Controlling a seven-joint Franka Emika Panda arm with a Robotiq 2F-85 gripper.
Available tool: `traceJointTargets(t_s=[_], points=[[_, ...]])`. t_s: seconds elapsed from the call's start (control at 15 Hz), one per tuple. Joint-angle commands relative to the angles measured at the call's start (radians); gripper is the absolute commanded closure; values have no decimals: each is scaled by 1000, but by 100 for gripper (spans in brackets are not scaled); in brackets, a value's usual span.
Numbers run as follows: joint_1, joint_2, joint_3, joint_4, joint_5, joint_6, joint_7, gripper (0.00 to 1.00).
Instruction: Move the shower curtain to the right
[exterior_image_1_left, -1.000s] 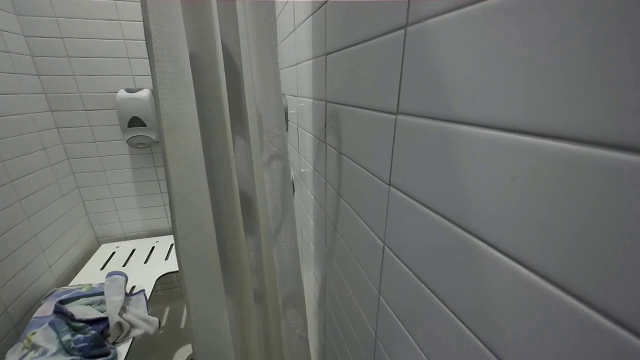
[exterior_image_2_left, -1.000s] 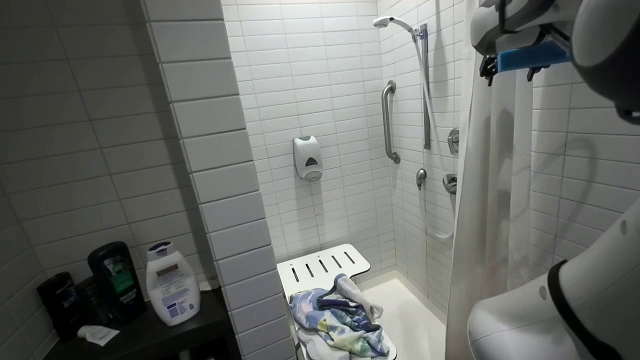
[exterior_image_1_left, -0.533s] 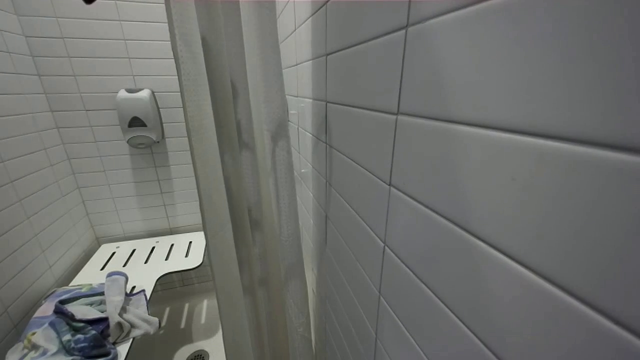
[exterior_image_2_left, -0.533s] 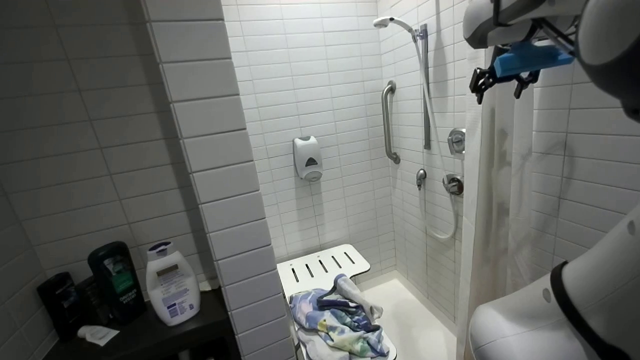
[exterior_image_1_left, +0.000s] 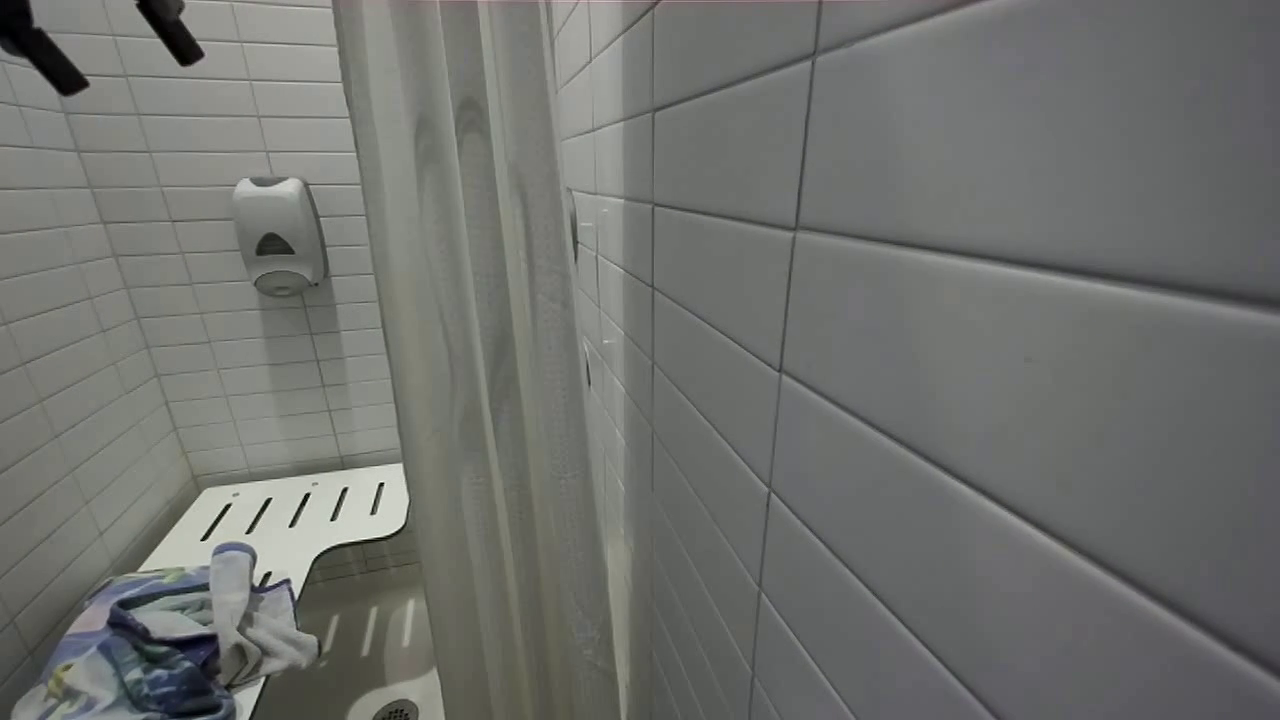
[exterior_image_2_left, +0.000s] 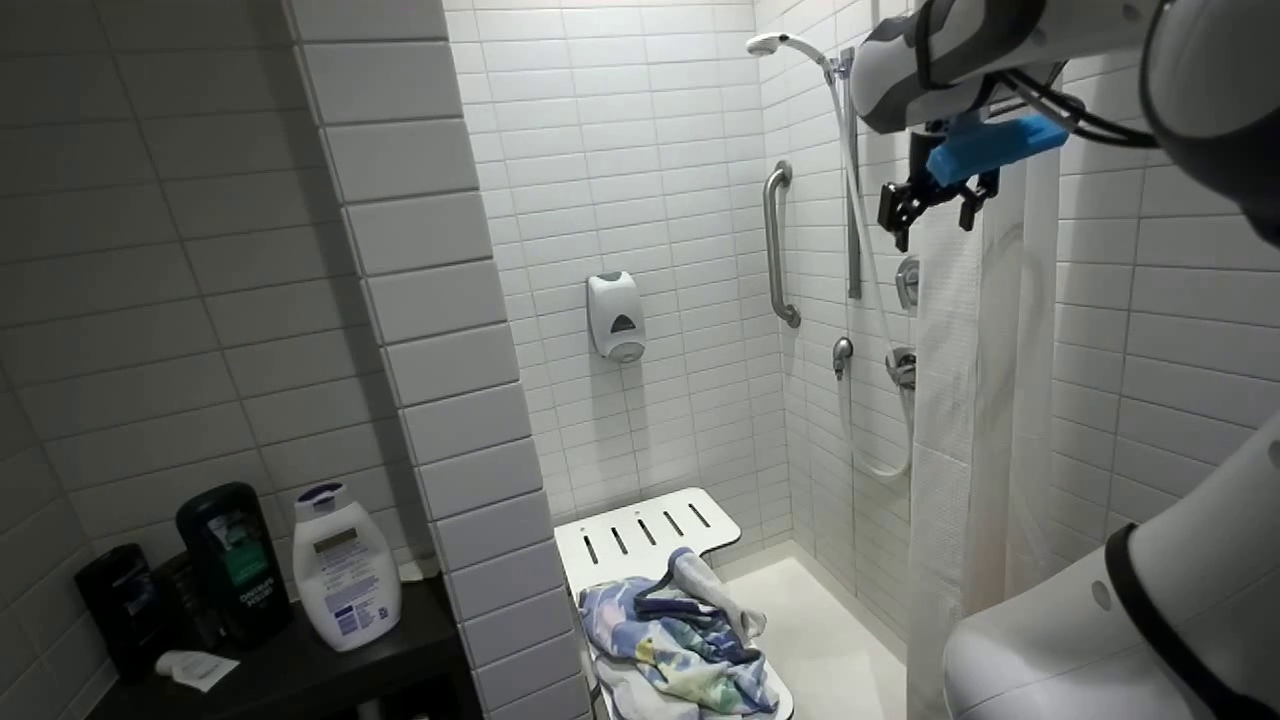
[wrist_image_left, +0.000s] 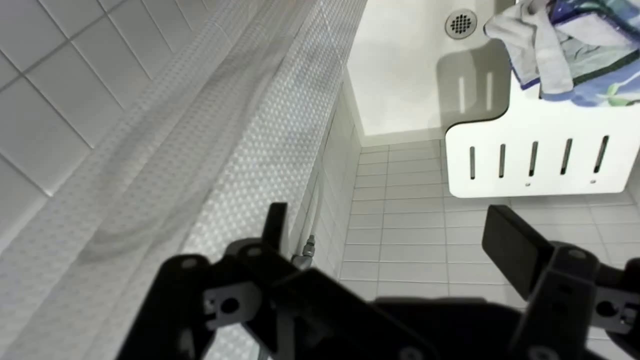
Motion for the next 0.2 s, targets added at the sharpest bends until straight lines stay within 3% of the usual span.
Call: traceJointTargets(t_s=[0.0,0.07,0.13], points=[[51,-11,0,-66,-12,1,-114,0],[34,3,1,-31,-3,-3,-49,0],[44,3,2,-47,-3,-2,-69,0]])
